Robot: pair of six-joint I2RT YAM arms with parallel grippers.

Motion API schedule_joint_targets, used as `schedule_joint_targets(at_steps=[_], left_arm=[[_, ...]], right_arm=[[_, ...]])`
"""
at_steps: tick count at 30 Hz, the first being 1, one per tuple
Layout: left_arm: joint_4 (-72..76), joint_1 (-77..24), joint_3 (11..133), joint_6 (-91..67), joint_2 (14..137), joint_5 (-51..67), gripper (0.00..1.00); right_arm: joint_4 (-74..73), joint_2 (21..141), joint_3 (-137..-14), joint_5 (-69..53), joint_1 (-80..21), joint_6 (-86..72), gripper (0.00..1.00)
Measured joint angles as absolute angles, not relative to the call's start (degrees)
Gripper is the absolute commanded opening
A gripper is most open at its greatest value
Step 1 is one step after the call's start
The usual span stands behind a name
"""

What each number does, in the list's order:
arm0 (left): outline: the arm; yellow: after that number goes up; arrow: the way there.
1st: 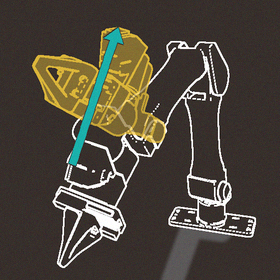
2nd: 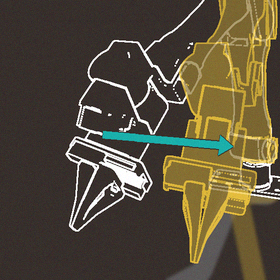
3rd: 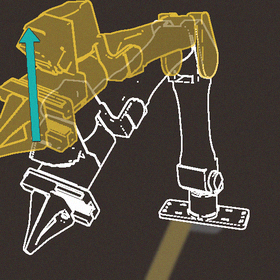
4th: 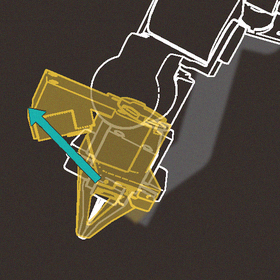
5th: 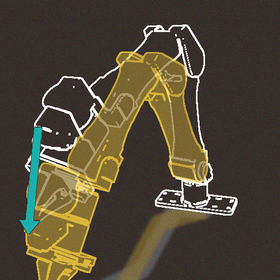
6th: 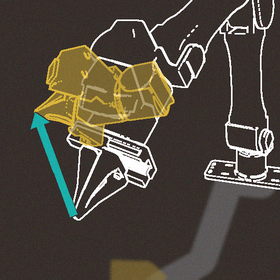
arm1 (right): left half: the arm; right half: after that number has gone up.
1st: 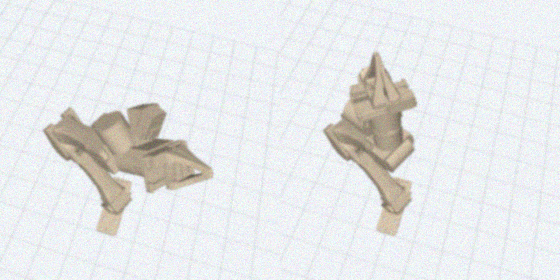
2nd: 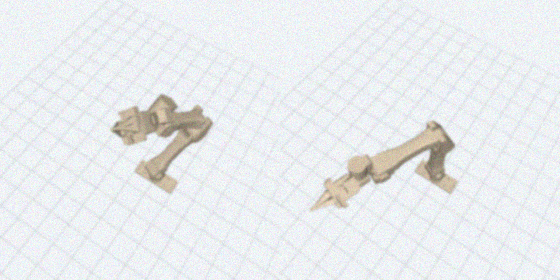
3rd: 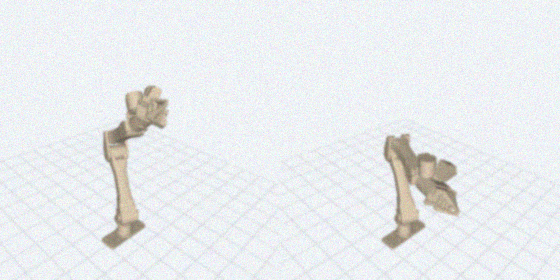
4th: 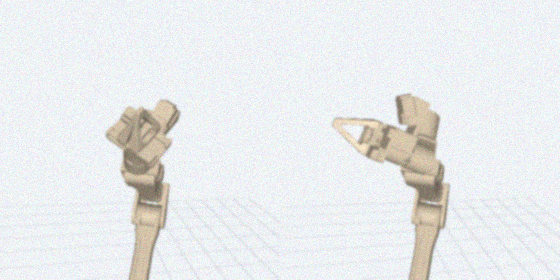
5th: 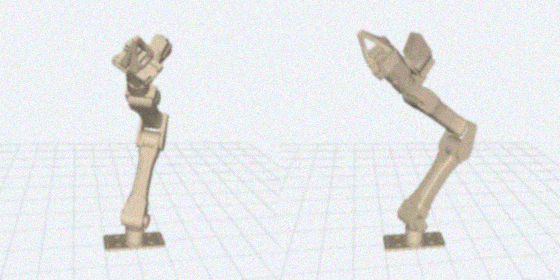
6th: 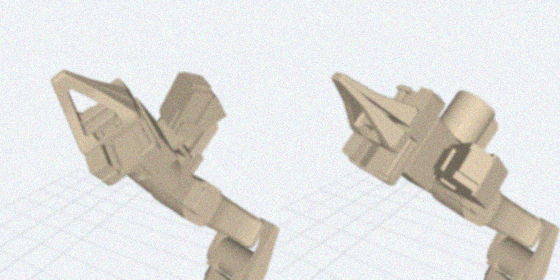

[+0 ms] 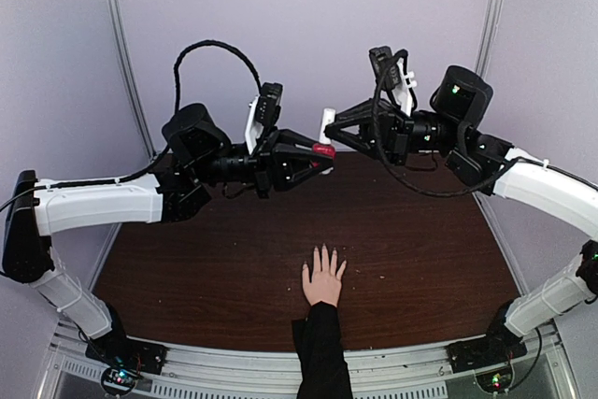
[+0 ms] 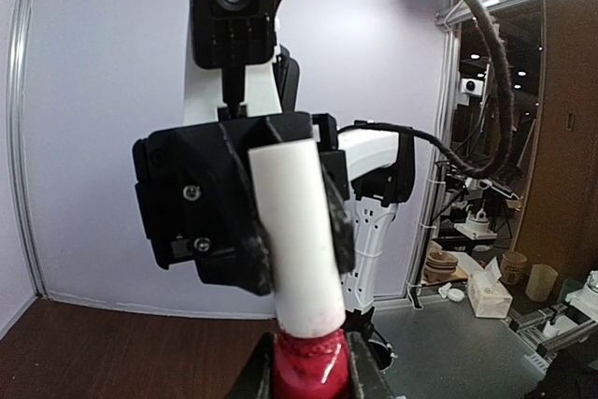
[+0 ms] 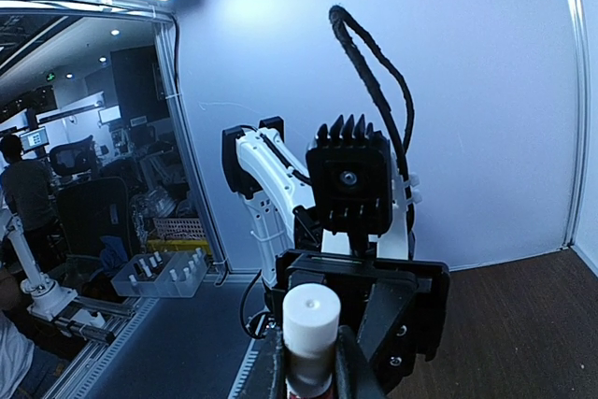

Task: Paint the nails
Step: Unscrew the nail polish bottle cap from the nail polish bottle.

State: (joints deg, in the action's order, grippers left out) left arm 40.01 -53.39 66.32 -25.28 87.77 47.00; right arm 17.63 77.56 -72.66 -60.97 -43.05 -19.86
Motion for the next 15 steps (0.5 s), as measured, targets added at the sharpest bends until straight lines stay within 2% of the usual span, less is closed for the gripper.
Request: schedule_joint_targets(at_steps=[2,3,6,7,8,11,15], left_arm=[[40.2,-53.3,66.3,-25.6,87.9,47.5,0.0],[40.5,-53.3,66.3,-25.7,88.1,47.7,0.0],[40.7,-53.2,66.3,-26.0,88.3,48.2,0.0],[40.7,-53.1,66.3,-26.0,88.3,48.3,0.0],[40.2,-53.1,66.3,-25.9,88.3,48.5,0.0],[37.5,-53.2,66.3,-24.3,88.2,47.2,0.0],[30.7,-53.0,66.3,-20.3,87.2,39.9,0.0]], right_arm=[[17.8,77.6,-72.7,-61.3,-43.0,-19.9,0.0],[17.8,77.7,-72.7,-61.5,-43.0,-19.9,0.04],[17.8,77.9,-72.7,-61.8,-43.0,-20.0,0.41],[17.7,77.9,-72.7,-61.7,-43.0,-20.2,0.51],[17.8,78.0,-72.7,-61.3,-42.8,-20.3,0.56],[17.3,78.1,-72.7,-59.5,-42.3,-19.7,0.64],[15.7,78.1,-72.7,-56.2,-41.9,-19.2,0.67]])
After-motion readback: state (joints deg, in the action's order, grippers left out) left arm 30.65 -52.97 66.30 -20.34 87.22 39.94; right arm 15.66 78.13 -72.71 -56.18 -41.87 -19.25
